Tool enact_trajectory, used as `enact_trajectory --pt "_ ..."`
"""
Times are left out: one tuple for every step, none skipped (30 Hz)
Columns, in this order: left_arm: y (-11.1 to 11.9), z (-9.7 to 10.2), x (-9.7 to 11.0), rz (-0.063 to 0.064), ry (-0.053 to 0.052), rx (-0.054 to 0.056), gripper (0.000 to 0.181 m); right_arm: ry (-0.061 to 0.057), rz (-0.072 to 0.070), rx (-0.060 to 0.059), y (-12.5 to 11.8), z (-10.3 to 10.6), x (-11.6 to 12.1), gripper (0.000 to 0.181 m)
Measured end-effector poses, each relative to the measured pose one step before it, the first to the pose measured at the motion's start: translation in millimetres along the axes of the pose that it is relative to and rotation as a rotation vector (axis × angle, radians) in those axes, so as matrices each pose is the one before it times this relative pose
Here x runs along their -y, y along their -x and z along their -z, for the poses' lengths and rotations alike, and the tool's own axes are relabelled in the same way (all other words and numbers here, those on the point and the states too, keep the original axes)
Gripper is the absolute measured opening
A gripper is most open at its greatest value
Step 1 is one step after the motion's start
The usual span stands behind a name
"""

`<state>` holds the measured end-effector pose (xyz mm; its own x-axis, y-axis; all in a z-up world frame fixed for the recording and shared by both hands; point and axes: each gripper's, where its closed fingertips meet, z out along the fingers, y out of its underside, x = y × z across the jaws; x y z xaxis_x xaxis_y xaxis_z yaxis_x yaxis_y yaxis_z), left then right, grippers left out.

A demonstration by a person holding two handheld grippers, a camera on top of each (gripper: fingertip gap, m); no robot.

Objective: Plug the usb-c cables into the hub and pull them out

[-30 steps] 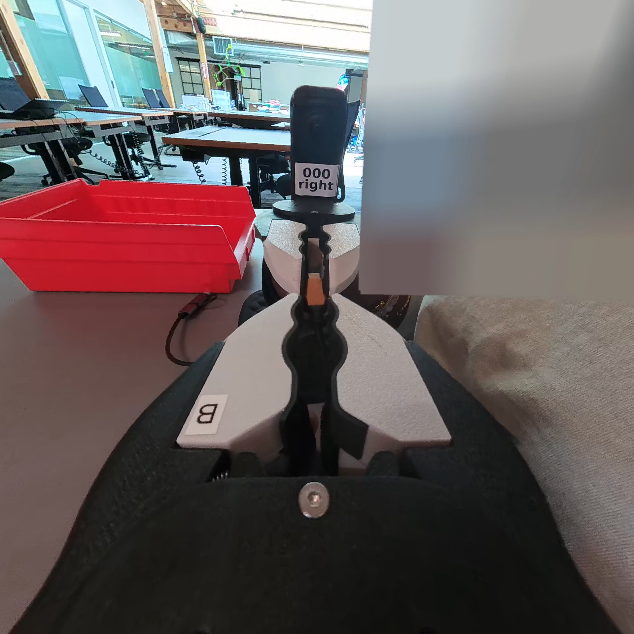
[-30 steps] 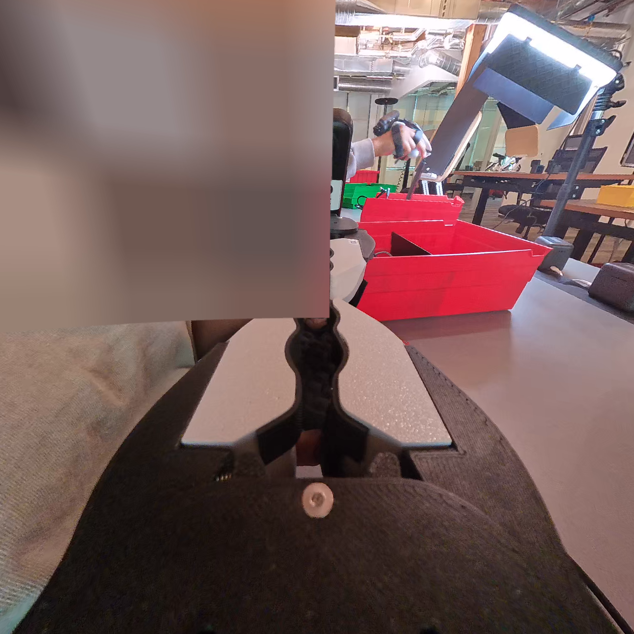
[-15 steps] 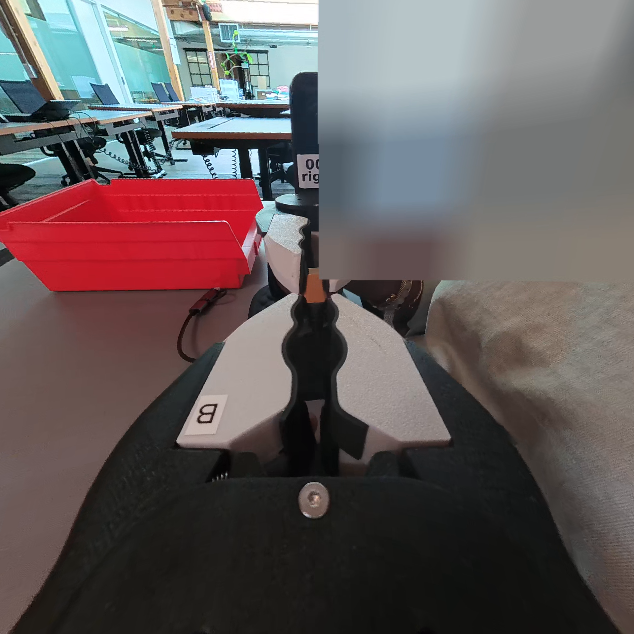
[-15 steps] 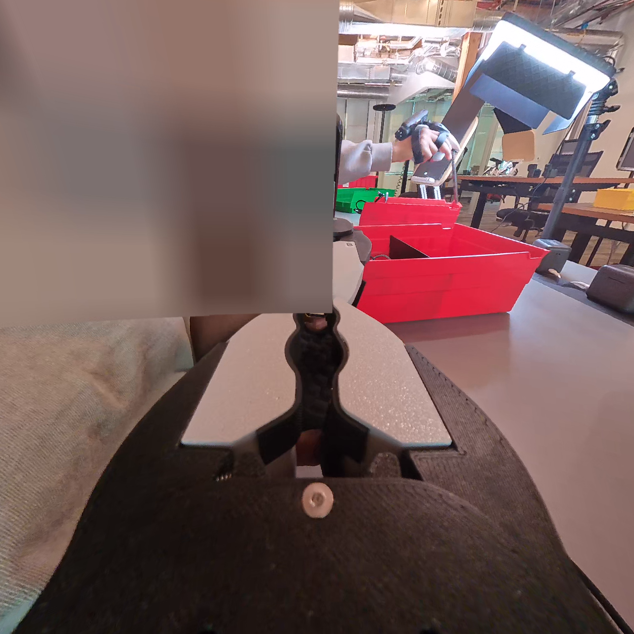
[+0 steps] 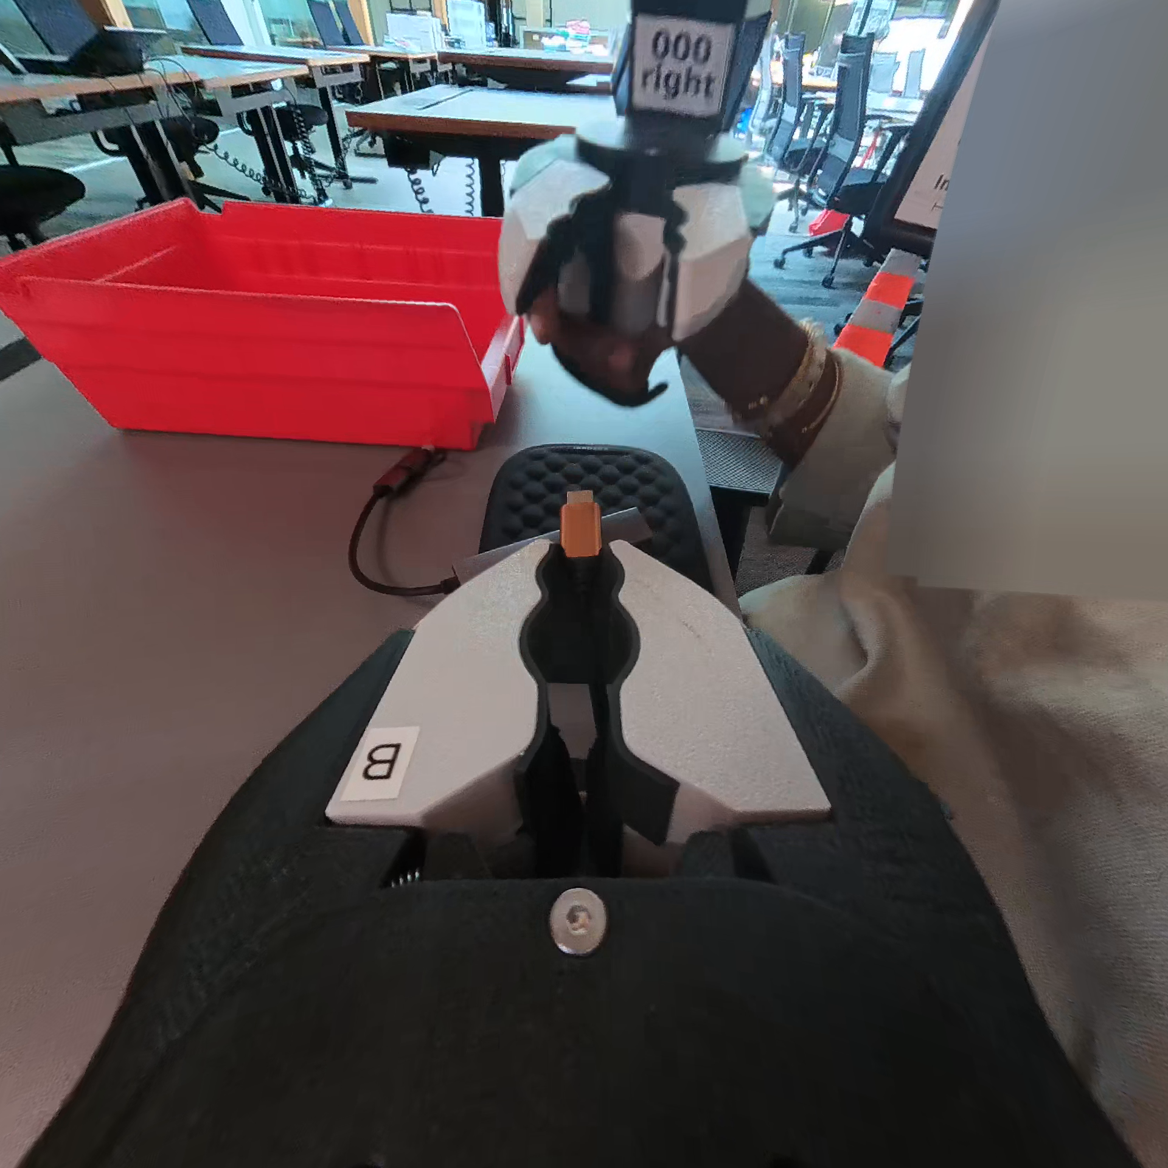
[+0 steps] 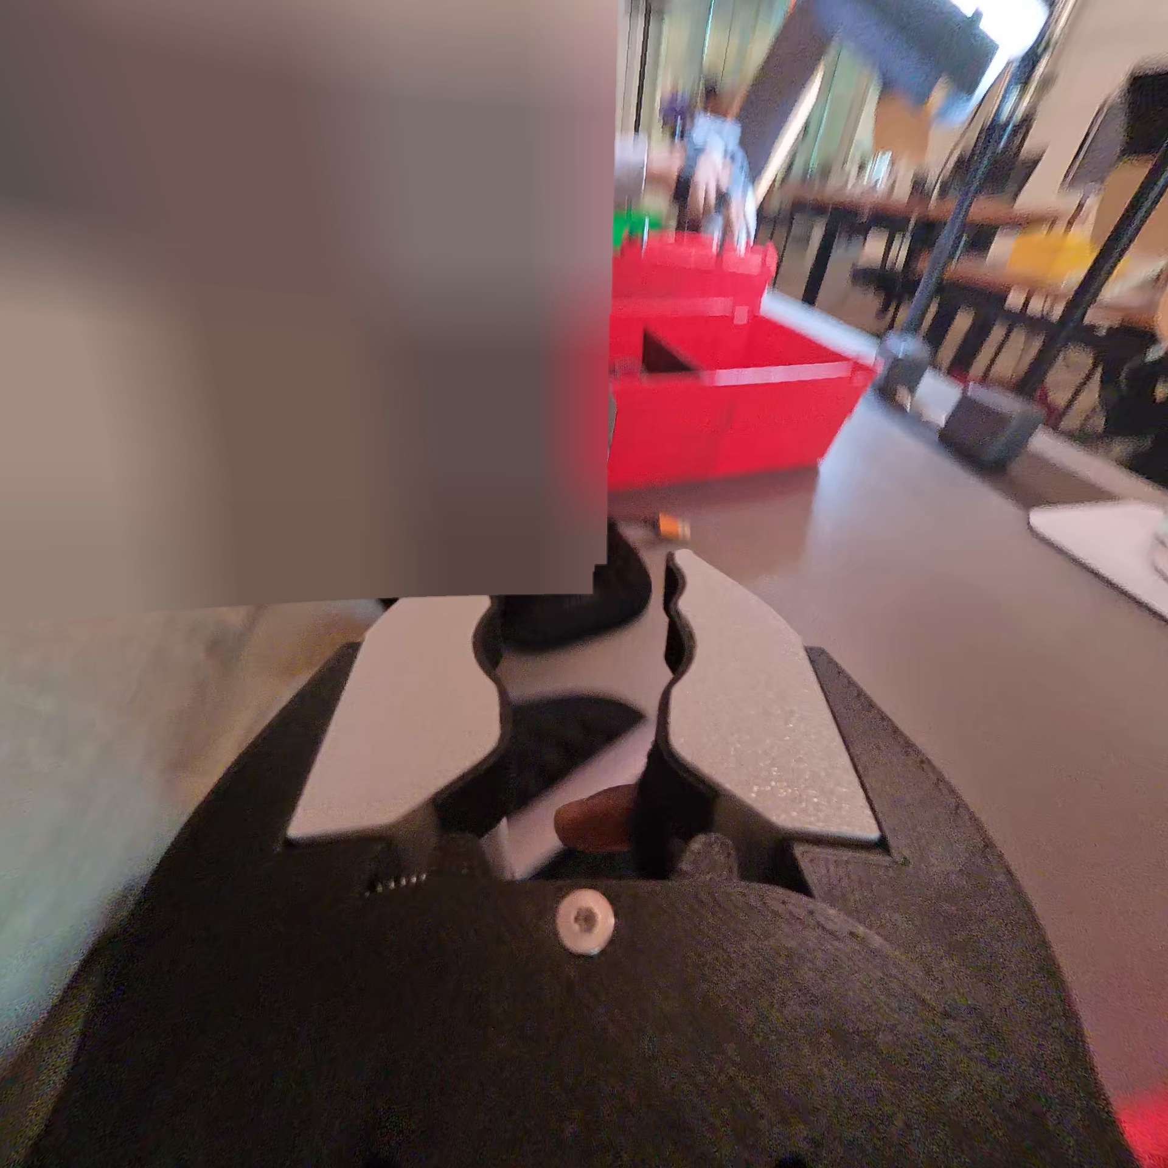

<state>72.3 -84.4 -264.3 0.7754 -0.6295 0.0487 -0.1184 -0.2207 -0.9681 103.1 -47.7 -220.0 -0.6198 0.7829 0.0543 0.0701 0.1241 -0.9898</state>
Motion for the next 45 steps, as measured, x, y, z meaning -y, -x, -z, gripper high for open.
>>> enact_trajectory --pt "2.35 -0.83 -0.99 0.0143 -0.0053 0.0022 0.010 0.1100 0.0208 -0.0018 1.06 7.72 -10.80 0.054" --pt "2.67 -0.91 -1.55 0.0132 0.0000 0.0060 0.010 0.1165 0.0217 0.0021 2.26 5.42 -13.18 0.057" --pt "2.42 -1.06 -2.89 0.0060 0.0102 0.0067 0.010 0.1198 0.0269 0.0112 3.91 3.16 -15.06 0.059" --pt "1.50 -1.21 -3.62 -0.0039 0.0155 0.0038 0.010 0.1125 0.0412 0.0109 3.96 1.45 -15.51 0.055" --pt "0.34 -1.12 -3.44 -0.0089 0.0152 -0.0011 0.010 0.0854 0.0575 0.0032 2.86 -0.36 -12.99 0.051" --pt "-0.38 -0.97 -2.60 -0.0038 0.0121 -0.0049 0.010 0.0586 0.0705 -0.0065 1.86 -1.47 -10.34 0.047" --pt "-0.60 -0.75 -1.11 -0.0019 0.0074 -0.0042 0.010 0.0472 0.0778 -0.0169 0.97 -1.94 -9.94 0.044" --pt "0.31 -0.67 -0.87 -0.0045 0.0078 0.0042 0.010 0.0543 0.0864 -0.0340 -0.92 -2.35 -11.38 0.041" --pt "-0.11 -0.89 -0.76 -0.0067 0.0084 0.0029 0.010 0.0594 0.0979 -0.0489 -2.36 -3.01 -11.56 0.041" --pt "-0.27 -1.26 -1.13 -0.0056 0.0103 0.0014 0.010 0.0419 0.0989 -0.0438 -0.60 -3.95 -8.46 0.040" --pt "0.74 -1.47 -1.71 -0.0015 0.0140 0.0068 0.010 0.0170 0.0817 -0.0372 0.28 -4.40 -4.24 0.038" --pt "1.43 -1.83 -2.13 0.0006 0.0188 0.0120 0.010 -0.0004 0.0606 -0.0210 1.54 -4.43 -1.14 0.035" --pt "1.48 -2.34 -2.47 -0.0008 0.0225 0.0132 0.010 -0.0118 0.0469 -0.0108 1.51 -4.01 0.81 0.035" --pt "2.04 -2.88 -2.25 0.0008 0.0226 0.0184 0.010 -0.0276 0.0379 -0.0146 -0.71 -3.03 3.18 0.033" --pt "2.87 -3.45 -2.38 0.0068 0.0243 0.0241 0.010 -0.0398 0.0264 -0.0126 -2.10 -2.52 4.97 0.030" --pt "3.24 -4.15 -4.09 0.0084 0.0371 0.0260 0.010 -0.0308 0.0247 -0.0043 -1.85 -3.07 4.08 0.030" --pt "3.21 -4.66 -5.13 0.0045 0.0475 0.0265 0.011 -0.0171 0.0335 -0.0001 -1.55 -3.71 2.21 0.030" --pt "1.17 -4.86 -4.37 -0.0013 0.0404 0.0124 0.011 -0.0168 0.0376 -0.0094 -2.50 -3.92 2.36 0.028" --pt "0.40 -4.66 -3.50 -0.0017 0.0351 0.0058 0.011 -0.0180 0.0326 -0.0116 -2.61 -4.19 2.38 0.027" --pt "1.01 -4.19 -2.74 -0.0008 0.0293 0.0080 0.011 -0.0161 0.0204 -0.0013 -1.01 -4.27 1.86 0.024" --pt "0.33 -3.76 -2.06 0.0000 0.0220 -0.0008 0.011 -0.0222 0.0116 0.0054 -0.02 -3.86 2.69 0.019" --pt "-0.27 -3.16 -1.19 0.0037 0.0143 -0.0085 0.011 -0.0251 0.0058 0.0022 -0.16 -3.53 3.42 0.018" --pt "-0.23 -2.78 -1.08 0.0044 0.0132 -0.0072 0.011 -0.0177 0.0078 -0.0036 -0.87 -3.44 2.35 0.016" --pt "-0.32 -2.19 -1.83 0.0035 0.0180 -0.0064 0.011 -0.0130 0.0161 -0.0086 -1.62 -3.02 1.82 0.015" --pt "-0.23 -1.23 -0.78 0.0027 0.0093 -0.0065 0.011 -0.0111 0.0156 -0.0176 -2.91 -2.59 1.58 0.017" --pt "-1.15 -0.62 0.02 0.0010 0.0000 -0.0124 0.011 -0.0086 0.0084 -0.0185 -3.34 -2.42 1.35 0.020" --pt "-0.96 -0.51 -0.25 0.0023 0.0007 -0.0095 0.011 -0.0087 0.0092 -0.0150 -2.74 -2.25 1.86 0.022" --pt "-0.49 -0.63 -0.51 0.0004 0.0039 -0.0052 0.011 -0.0081 0.0186 -0.0057 -0.87 -2.44 2.08 0.022" --pt "-0.62 -0.24 -0.05 -0.0011 -0.0001 -0.0052 0.011 -0.0036 0.0241 0.0019 0.38 -2.63 1.49 0.019" --pt "-0.32 -0.22 -0.46 0.0014 0.0020 -0.0044 0.011 -0.0001 0.0291 0.0078 1.08 -2.72 1.24 0.016" --pt "0.51 -0.29 -1.16 0.0057 0.0060 -0.0011 0.010 0.0020 0.0342 0.0111 0.79 -2.09 1.02 0.014" --pt "-0.26 -0.63 -1.45 0.0100 0.0061 -0.0098 0.010 0.0002 0.0329 0.0128 -0.07 -1.16 0.83 0.014" --pt "-0.22 -0.54 -0.85 0.0100 0.0026 -0.0114 0.010 -0.0016 0.0295 0.0161 -0.39 -0.64 0.70 0.015" --pt "-0.06 -0.12 -0.28 0.0104 -0.0008 -0.0104 0.010 -0.0022 0.0322 0.0181 -0.14 -0.54 0.74 0.016" --pt "-0.27 -0.19 -0.48 0.0104 0.0018 -0.0117 0.010 -0.0019 0.0433 0.0188 0.32 -0.97 0.86 0.016" --pt "-0.13 -0.22 -0.33 0.0111 0.0013 -0.0124 0.010 -0.0016 0.0514 0.0190 0.24 -1.47 1.01 0.015" --pt "-0.15 -0.01 -0.11 0.0130 -0.0014 -0.0132 0.010 -0.0013 0.0442 0.0252 0.36 -1.79 1.07 0.014" --pt "-0.15 -0.03 -0.17 0.0112 -0.0001 -0.0123 0.010 -0.0025 0.0310 0.0334 0.73 -2.21 0.78 0.013" --pt "-0.09 -0.13 -0.34 0.0071 0.0015 -0.0078 0.011 -0.0056 0.0251 0.0369 0.15 -1.85 0.78 0.014" --pt "0.14 -0.07 -0.21 0.0038 0.0007 -0.0027 0.010 -0.0042 0.0144 0.0441 0.33 -1.54 0.44 0.015" --pt "0.13 -0.18 -0.36 0.0006 0.0018 0.0012 0.010 -0.0002 0.0008 0.0522 0.49 -1.07 0.01 0.016" --pt "0.25 0.15 -0.04 -0.0003 -0.0018 0.0028 0.010 0.0026 0.0039 0.0526 0.22 -0.42 -0.10 0.016" --pt "0.61 0.66 -0.03 0.0018 -0.0039 0.0047 0.010 0.0094 0.0085 0.0434 -0.23 -0.65 -0.39 0.015" --pt "1.25 1.47 0.43 0.0043 -0.0086 0.0101 0.010 0.0134 0.0046 0.0259 -1.00 -0.18 -0.28 0.014" --pt "2.16 3.32 3.08 0.0030 -0.0310 0.0181 0.010 0.0057 -0.0021 -0.0097 -3.81 0.57 -0.02 0.009"
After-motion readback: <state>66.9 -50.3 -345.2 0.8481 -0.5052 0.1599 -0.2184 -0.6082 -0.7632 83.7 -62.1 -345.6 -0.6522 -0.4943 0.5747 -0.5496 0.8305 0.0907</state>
